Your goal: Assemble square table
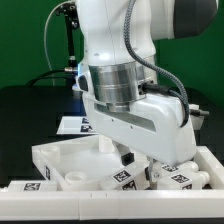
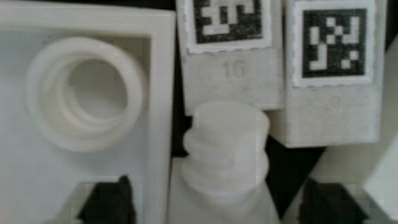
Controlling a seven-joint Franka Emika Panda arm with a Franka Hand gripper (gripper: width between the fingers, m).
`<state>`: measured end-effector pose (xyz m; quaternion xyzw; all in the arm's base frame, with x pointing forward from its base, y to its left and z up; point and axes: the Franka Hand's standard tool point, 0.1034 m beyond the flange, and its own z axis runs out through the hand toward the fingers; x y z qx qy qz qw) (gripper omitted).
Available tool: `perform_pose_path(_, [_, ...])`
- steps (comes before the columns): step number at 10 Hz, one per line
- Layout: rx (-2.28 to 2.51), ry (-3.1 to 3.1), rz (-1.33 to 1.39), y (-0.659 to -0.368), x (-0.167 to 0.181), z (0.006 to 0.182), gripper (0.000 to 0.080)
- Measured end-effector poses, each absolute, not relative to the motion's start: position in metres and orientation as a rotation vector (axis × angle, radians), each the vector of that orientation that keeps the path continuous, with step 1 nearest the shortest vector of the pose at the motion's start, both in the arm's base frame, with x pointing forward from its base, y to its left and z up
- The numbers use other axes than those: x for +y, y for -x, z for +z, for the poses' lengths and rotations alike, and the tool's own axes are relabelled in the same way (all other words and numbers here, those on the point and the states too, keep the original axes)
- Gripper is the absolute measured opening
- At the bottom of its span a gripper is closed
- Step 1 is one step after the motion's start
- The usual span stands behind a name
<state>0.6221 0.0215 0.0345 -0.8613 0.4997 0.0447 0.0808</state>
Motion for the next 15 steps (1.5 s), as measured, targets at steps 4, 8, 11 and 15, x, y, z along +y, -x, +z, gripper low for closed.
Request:
perform_pose_path(4, [1.486, 2.581, 0.155, -0.621, 0.025, 0.038, 0.0284])
perform_pose_path(8, [1.403, 2.588, 0.183, -0.622, 0.038, 0.115, 0.0284])
perform_pose_path(11, [1.434, 2.577, 0.146, -0.583, 0.069, 0.14, 0.0284])
perform_pose_path(15, [1.37, 2.621, 0.127, -0.582, 0.081, 0.137, 0.0284])
